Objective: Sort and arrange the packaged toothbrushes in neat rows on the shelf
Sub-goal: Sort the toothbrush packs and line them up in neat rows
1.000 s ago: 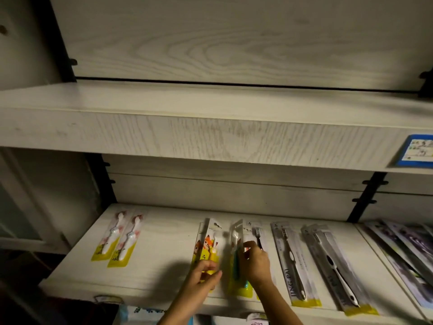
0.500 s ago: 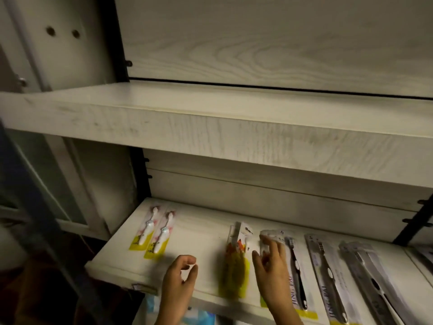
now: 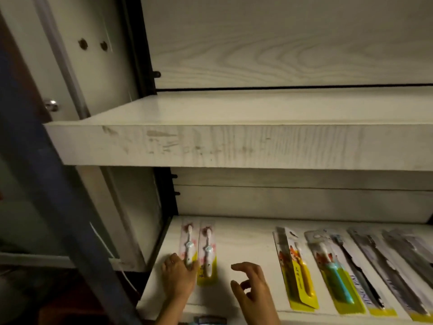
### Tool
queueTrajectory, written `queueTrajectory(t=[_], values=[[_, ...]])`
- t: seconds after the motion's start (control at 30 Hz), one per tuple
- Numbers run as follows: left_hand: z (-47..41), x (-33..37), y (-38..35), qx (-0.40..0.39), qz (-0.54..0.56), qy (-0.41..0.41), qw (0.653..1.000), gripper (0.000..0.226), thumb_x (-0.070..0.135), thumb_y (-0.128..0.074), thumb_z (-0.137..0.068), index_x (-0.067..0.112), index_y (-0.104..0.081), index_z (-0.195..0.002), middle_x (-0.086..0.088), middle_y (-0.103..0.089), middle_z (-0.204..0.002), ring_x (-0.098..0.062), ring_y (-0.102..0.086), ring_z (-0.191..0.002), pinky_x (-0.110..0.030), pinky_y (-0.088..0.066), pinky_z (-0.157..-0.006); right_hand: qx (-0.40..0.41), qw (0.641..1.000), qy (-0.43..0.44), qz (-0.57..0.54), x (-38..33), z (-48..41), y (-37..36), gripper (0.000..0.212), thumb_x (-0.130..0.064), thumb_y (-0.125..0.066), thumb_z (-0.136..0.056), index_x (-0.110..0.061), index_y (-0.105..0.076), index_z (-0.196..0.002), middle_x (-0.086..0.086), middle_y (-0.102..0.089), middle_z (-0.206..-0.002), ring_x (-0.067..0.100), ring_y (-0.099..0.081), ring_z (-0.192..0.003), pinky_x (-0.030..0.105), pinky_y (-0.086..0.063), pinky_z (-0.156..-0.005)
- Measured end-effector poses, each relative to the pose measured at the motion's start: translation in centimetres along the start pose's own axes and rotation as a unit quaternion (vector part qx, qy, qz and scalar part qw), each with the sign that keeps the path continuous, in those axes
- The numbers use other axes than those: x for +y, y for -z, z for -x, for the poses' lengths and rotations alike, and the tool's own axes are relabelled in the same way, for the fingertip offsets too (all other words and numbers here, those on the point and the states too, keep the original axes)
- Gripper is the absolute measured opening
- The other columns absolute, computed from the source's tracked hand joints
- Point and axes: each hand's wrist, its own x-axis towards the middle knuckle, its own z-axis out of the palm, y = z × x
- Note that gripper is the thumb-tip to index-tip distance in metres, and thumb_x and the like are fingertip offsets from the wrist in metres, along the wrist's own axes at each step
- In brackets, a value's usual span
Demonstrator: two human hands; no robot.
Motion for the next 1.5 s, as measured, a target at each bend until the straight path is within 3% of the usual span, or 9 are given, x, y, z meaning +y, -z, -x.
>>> queueTrajectory(t=[0.23,0.53,0.67,0.77,0.87,0.97,1.07,1.27,1.5], values=[[-2.7,-0.8,0.8,-0.052,-0.138,-0.038,0.988,0.048,0.041,-0.057,-0.086,0.015,-0.046,-0.125,-0.004,-0.047,-0.130,-0.019,-0.044,-0.122,-0.027,-0.040,-0.095,0.038,0.998,-0.036,0.021,-0.3,0.9,-0.6,0.070,-0.016,-0.064,-0.085,-0.076,-0.030,-0.097,-0.019,-0.045,-0.109,-0.007,-0.057,-0.083,0.010,-0.041,-0.058],[-0.9,0.8,5.1,-0.112,0.083,-0.048,0.989,0.030,0.012,-0.058,-0.086,0.003,-0.041,-0.110,-0.017,-0.056,-0.109,-0.033,-0.060,-0.096,-0.026,-0.037,-0.064,0.005,0.996,-0.082,-0.031,-1.9,-0.9,-1.5,0.028,-0.021,-0.062,-0.089,-0.044,-0.048,-0.096,-0.012,-0.052,-0.113,0.005,-0.061,-0.081,0.014,-0.048,-0.074],[3.7,2.1,6.2,-0.209,0.317,-0.103,0.919,0.030,0.012,-0.065,-0.083,0.012,-0.040,-0.100,-0.012,-0.059,-0.092,-0.009,-0.058,-0.066,-0.015,-0.042,-0.053,-0.009,0.976,-0.133,-0.175,-2.8,-1.8,-1.2,0.024,-0.031,-0.061,-0.088,-0.032,-0.051,-0.110,-0.010,-0.061,-0.111,0.013,-0.063,-0.096,0.020,-0.053,-0.071],[6.5,2.8,4.7,-0.292,0.352,-0.119,0.881,0.064,0.031,-0.066,-0.069,0.032,-0.039,-0.126,-0.008,-0.056,-0.119,-0.012,-0.061,-0.099,-0.024,-0.055,-0.074,0.013,0.976,-0.089,-0.198,-2.6,-1.9,-0.9,0.026,-0.024,-0.069,-0.081,-0.019,-0.063,-0.106,0.003,-0.073,-0.090,0.024,-0.069,-0.086,0.040,-0.056,-0.079],[6.5,3.0,3.9,-0.309,0.368,-0.101,0.871,0.033,0.027,-0.066,-0.075,0.035,-0.054,-0.105,0.008,-0.061,-0.103,-0.007,-0.060,-0.093,-0.016,-0.051,-0.073,0.070,0.974,-0.078,-0.199,-1.8,-1.5,-0.3,0.048,-0.050,-0.078,-0.062,-0.017,-0.067,-0.095,0.009,-0.072,-0.081,0.033,-0.067,-0.083,0.047,-0.056,-0.078],[3.1,3.0,3.3,-0.184,0.309,-0.044,0.932,0.028,0.046,-0.064,-0.070,0.022,-0.054,-0.076,0.000,-0.060,-0.077,-0.018,-0.058,-0.078,-0.022,-0.044,-0.066,0.106,0.971,-0.089,-0.193,-0.4,-1.3,0.7,0.080,-0.076,-0.074,-0.038,-0.017,-0.068,-0.092,0.009,-0.072,-0.080,0.029,-0.068,-0.081,0.045,-0.056,-0.079],[0.3,4.0,2.3,-0.136,0.038,-0.037,0.989,0.053,0.055,-0.064,-0.072,0.015,-0.049,-0.104,-0.005,-0.054,-0.113,-0.025,-0.049,-0.113,-0.031,-0.041,-0.085,0.116,0.967,-0.105,-0.199,0.1,-0.9,1.6,0.087,-0.080,-0.073,-0.029,-0.015,-0.068,-0.087,0.013,-0.071,-0.077,0.029,-0.067,-0.077,0.044,-0.056,-0.074],[-1.2,4.5,0.2,-0.186,-0.003,0.060,0.981,0.071,0.023,-0.075,-0.073,0.007,-0.027,-0.123,-0.015,-0.044,-0.131,-0.028,-0.052,-0.116,-0.032,-0.048,-0.089,0.095,0.970,-0.132,-0.183,-0.5,0.1,2.3,0.027,-0.019,-0.078,-0.072,-0.009,-0.065,-0.094,0.005,-0.071,-0.070,0.006,-0.064,-0.060,0.020,-0.047,-0.059],[-1.2,3.1,-0.6,-0.182,0.031,-0.026,0.982,0.035,0.022,-0.060,-0.084,0.006,-0.047,-0.112,-0.016,-0.061,-0.115,-0.032,-0.060,-0.104,-0.034,-0.050,-0.081,0.100,0.971,-0.145,-0.160,-0.5,1.1,2.2,0.025,-0.021,-0.079,-0.072,-0.021,-0.065,-0.093,0.000,-0.073,-0.074,0.009,-0.066,-0.067,0.020,-0.050,-0.062]])
